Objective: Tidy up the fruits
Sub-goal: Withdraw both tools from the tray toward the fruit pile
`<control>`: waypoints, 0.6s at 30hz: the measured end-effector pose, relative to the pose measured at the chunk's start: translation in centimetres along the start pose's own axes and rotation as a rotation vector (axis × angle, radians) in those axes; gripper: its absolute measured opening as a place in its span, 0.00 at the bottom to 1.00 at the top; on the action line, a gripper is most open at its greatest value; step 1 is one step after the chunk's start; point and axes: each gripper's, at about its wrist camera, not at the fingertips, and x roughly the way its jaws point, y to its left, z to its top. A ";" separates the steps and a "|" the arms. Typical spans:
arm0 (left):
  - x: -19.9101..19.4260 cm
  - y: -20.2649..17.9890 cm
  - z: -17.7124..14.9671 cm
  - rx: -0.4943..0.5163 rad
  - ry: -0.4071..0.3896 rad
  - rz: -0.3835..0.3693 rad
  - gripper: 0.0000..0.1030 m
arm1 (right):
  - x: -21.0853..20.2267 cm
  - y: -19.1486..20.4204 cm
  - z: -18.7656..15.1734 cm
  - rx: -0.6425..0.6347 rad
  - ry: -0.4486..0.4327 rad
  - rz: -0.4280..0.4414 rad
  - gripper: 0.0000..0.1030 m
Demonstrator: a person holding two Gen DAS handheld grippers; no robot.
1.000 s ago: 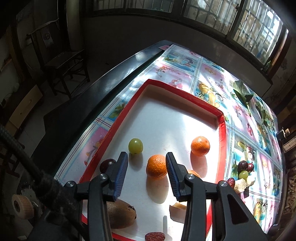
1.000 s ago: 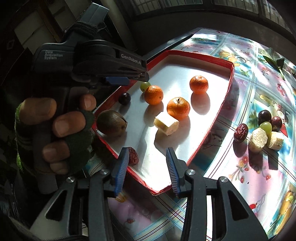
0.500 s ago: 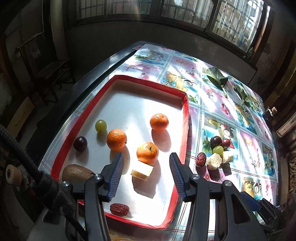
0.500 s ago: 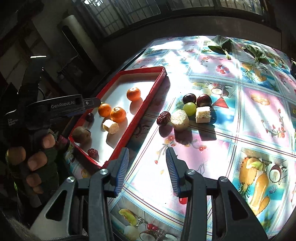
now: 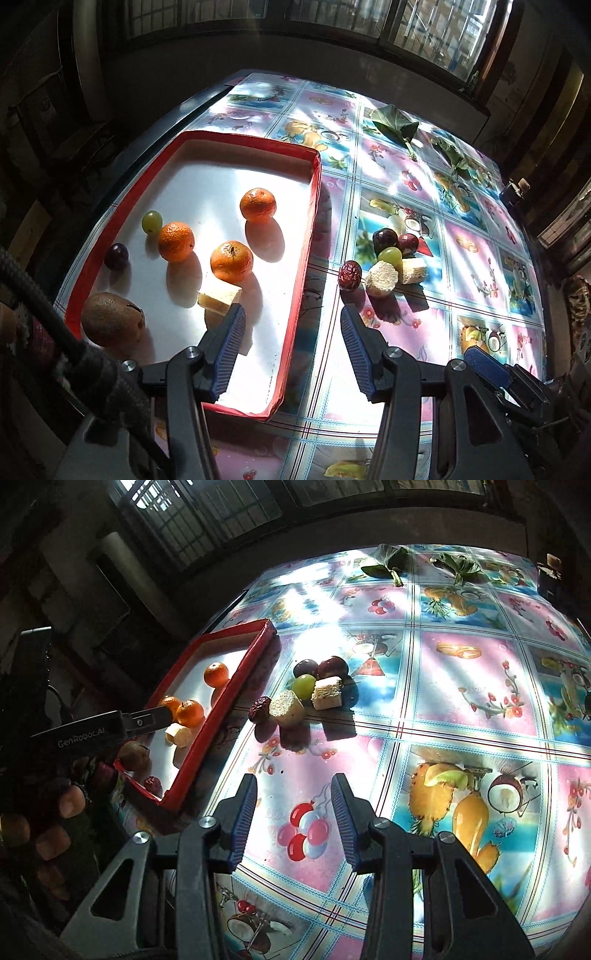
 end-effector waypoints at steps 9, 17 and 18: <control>0.0 -1.9 -1.0 0.034 0.019 -0.036 0.52 | -0.3 -0.9 -0.2 0.013 -0.004 -0.007 0.42; 0.0 -2.4 -1.3 0.046 0.021 -0.042 0.52 | -0.4 -1.0 -0.1 0.015 -0.005 -0.014 0.42; 0.0 -2.5 -1.3 0.049 0.022 -0.043 0.52 | -0.3 -1.1 -0.1 0.017 -0.004 -0.015 0.42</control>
